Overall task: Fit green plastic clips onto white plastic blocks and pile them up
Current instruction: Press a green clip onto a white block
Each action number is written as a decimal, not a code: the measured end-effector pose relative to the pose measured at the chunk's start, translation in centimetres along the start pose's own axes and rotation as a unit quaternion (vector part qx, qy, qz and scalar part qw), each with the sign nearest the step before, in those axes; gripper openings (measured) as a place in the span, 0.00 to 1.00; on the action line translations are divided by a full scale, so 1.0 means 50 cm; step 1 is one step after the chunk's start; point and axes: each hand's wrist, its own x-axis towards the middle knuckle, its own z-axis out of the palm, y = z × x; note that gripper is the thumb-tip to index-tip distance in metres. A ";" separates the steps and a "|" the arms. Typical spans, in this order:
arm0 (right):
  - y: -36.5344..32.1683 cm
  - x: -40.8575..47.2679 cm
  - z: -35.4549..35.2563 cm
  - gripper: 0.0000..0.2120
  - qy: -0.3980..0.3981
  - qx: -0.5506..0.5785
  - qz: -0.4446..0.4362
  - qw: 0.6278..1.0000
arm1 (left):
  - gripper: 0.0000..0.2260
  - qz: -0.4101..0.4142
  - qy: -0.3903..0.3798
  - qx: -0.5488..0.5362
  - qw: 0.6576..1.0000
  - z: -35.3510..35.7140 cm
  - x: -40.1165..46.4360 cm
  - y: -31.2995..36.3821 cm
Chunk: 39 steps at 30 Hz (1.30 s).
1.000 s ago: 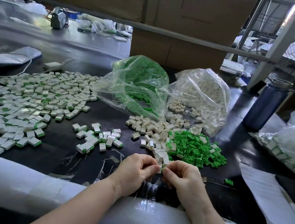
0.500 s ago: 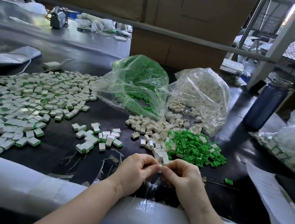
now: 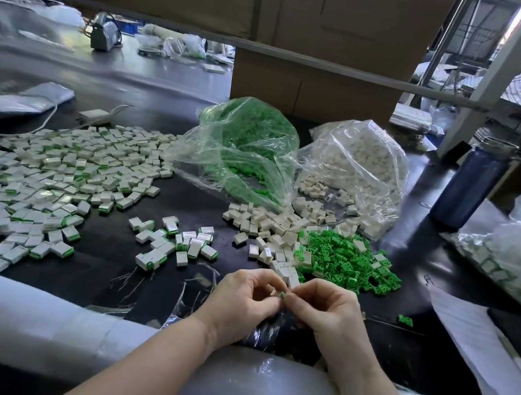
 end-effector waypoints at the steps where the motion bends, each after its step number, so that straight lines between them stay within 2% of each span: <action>1: 0.000 0.000 0.000 0.07 0.000 0.006 0.003 1.000 | 0.07 -0.003 -0.003 -0.006 1.000 -0.001 -0.001 0.001; 5: 0.002 0.002 0.000 0.03 0.009 0.004 0.010 1.000 | 0.05 0.003 -0.010 -0.027 1.000 -0.004 -0.001 0.007; 7: 0.001 0.002 0.004 0.02 -0.015 -0.011 0.019 1.000 | 0.04 0.017 -0.006 -0.022 1.000 -0.005 0.000 0.010; 12: -0.001 0.002 0.007 0.12 -0.091 -0.046 0.035 0.994 | 0.04 0.039 -0.022 -0.017 0.999 -0.005 -0.002 0.011; 16: -0.001 0.001 0.002 0.13 -0.094 0.019 0.064 0.993 | 0.06 0.038 -0.047 -0.007 0.998 -0.003 -0.001 0.009; 21: -0.003 0.000 -0.001 0.18 -0.074 0.024 0.071 0.994 | 0.09 0.050 -0.073 0.021 0.996 0.001 -0.001 0.006; 26: 0.000 0.002 -0.004 0.09 -0.076 0.014 0.068 0.995 | 0.14 0.063 -0.089 0.040 0.993 0.004 0.002 0.000; 34: 0.005 0.002 -0.005 0.06 -0.076 0.048 0.083 0.992 | 0.08 0.072 -0.103 0.074 0.989 0.005 0.005 -0.008; 39: 0.003 0.002 -0.005 0.07 -0.076 0.048 0.085 0.992 | 0.10 0.072 -0.105 0.076 0.989 0.005 0.005 -0.005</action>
